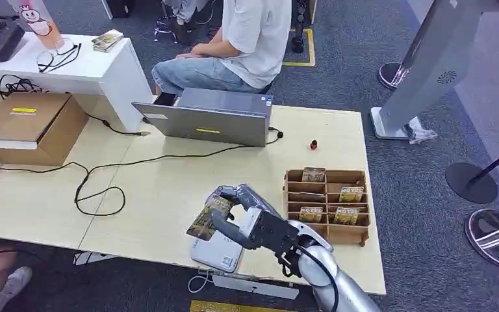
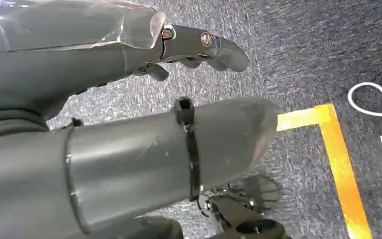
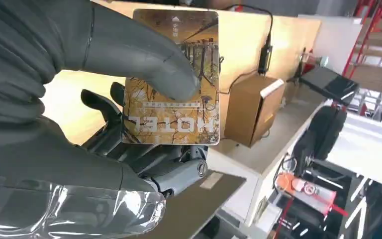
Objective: Pass the card to the sensor for recognition and then transmit it.
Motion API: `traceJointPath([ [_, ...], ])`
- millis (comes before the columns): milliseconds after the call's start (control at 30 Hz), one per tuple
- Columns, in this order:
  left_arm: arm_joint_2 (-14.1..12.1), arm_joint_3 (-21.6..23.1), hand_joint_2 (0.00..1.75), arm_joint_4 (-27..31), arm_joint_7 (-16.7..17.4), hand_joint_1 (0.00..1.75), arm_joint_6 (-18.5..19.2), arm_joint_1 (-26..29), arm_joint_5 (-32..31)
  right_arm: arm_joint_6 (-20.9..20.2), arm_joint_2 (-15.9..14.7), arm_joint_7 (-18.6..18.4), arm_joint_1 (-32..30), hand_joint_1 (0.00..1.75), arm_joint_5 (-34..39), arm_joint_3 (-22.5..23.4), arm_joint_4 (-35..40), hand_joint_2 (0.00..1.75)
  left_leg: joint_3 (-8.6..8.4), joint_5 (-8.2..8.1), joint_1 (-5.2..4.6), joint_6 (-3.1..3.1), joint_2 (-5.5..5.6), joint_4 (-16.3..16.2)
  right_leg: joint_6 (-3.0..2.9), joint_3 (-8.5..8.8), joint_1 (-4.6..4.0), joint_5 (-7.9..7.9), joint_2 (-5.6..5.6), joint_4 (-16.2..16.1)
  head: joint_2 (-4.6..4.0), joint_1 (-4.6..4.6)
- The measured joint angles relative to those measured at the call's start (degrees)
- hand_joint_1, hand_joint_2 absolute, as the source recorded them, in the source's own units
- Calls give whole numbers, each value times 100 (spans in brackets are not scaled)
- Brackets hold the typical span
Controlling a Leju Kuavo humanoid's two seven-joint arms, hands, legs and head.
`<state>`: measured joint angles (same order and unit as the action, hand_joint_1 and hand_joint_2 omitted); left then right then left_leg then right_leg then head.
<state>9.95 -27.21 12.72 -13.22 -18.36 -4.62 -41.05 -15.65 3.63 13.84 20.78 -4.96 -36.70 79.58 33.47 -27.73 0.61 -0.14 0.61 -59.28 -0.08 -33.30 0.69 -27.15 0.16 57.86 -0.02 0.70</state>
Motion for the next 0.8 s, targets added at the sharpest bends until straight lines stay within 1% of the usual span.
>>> traceJointPath([
  [67,87,11,0,2,2,0,-46,-41,9,-13,8,-4,33,175,2,-117,-76,175,0,0,0,0,0,0,0,0,0,0,0,0,0,-2],
  [200,225,50,0,33,124,0,-59,-177,50,-13,59,-59,87,175,39,-349,-259,175,0,0,1,0,0,0,0,0,0,0,0,0,0,0],
  [400,273,103,0,61,149,0,-105,-199,122,15,94,-109,115,175,98,-590,-490,175,0,0,1,-1,0,0,-1,1,0,1,1,1,0,0],
  [467,253,142,0,61,94,0,-105,-144,122,90,94,-125,112,175,109,-658,-562,175,0,0,1,-1,0,0,-1,0,0,0,1,1,0,0],
  [600,131,173,0,61,-98,0,-35,54,138,206,87,-142,111,175,184,-721,-660,175,0,0,1,-1,-2,0,0,-2,0,-1,3,0,0,-2],
  [667,72,177,0,61,-125,0,-15,106,146,221,90,-144,110,175,190,-747,-699,175,1,0,1,-1,0,1,0,-2,0,-2,0,1,0,0],
  [800,44,181,0,61,-127,0,-15,141,146,230,90,-144,110,175,190,-760,-758,175,0,0,1,-1,-1,1,0,-1,-1,-1,2,1,0,0],
])
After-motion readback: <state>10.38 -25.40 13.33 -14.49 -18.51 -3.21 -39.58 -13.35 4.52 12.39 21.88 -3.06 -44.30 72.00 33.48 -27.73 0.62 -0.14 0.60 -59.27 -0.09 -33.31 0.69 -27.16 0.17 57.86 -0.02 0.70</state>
